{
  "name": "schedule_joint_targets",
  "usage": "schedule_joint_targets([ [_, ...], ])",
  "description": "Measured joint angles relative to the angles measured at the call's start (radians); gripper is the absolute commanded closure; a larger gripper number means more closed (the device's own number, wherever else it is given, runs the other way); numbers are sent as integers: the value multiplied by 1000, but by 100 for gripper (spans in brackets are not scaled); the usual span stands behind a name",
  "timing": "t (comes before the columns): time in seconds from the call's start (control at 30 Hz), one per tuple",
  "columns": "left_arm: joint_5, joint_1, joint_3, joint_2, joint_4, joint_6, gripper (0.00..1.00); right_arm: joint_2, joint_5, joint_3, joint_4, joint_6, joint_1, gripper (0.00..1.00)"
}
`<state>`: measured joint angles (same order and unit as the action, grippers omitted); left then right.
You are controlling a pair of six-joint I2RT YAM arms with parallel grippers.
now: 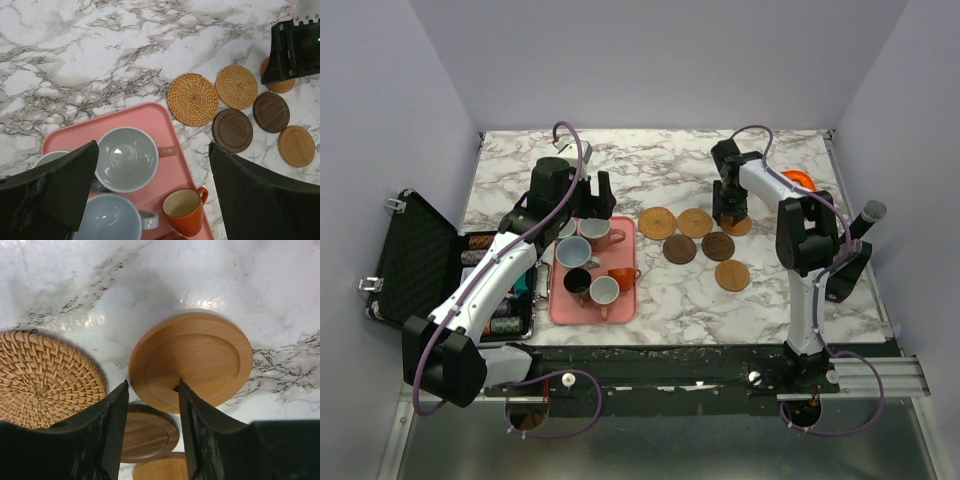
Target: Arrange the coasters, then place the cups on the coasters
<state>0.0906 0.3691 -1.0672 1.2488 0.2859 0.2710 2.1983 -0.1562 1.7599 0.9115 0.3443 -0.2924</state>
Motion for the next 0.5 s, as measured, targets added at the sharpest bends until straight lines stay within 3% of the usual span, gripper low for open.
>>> schedule_joint_targets([
  [0.27,0,5,0,0,0,0,1,-28,23,-16,-9,-1,5,35],
  [0.5,-1,6,0,0,0,-1,1,-112,24,-15,-17,-4,50,37],
])
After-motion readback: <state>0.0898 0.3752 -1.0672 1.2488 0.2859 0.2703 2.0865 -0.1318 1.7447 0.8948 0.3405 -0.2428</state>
